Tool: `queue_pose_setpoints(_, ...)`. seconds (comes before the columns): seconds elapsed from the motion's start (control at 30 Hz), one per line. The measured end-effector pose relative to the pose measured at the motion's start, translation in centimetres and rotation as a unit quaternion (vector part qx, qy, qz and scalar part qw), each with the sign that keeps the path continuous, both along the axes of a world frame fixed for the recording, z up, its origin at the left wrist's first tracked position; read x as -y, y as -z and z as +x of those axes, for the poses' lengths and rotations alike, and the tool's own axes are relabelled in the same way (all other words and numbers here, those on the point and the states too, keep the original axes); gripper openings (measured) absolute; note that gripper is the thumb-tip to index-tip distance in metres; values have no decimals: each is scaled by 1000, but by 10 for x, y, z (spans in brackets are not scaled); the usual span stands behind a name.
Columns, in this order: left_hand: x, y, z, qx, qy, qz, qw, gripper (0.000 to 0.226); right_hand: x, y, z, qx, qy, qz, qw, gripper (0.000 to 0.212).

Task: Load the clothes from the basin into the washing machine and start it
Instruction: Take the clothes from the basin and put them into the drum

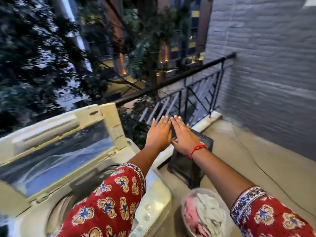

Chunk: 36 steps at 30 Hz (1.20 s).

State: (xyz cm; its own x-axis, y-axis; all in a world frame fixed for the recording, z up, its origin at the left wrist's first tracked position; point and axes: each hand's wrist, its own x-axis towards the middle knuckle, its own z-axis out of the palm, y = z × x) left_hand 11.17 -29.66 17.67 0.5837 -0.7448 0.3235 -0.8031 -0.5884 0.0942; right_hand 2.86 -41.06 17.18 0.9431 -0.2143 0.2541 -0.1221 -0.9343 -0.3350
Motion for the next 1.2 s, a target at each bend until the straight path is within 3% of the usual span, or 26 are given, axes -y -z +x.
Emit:
queue_pose_setpoints(0.23, 108, 58, -66, -36, 68, 101, 992, 62, 86, 58, -83, -56, 93, -4, 994, 85)
queue_pose_setpoints(0.43, 169, 132, -103, -65, 93, 183, 976, 62, 142, 122, -127, -116, 126, 32, 985, 79)
queue_pose_setpoints(0.87, 197, 278, -129, -156, 103, 332, 925, 81, 196, 280, -176, -316, 119, 103, 935, 101)
queue_pose_setpoints(1.2, 226, 428, -114, -220, 100, 359, 902, 101, 229, 413, -167, -362, 143, 139, 911, 104)
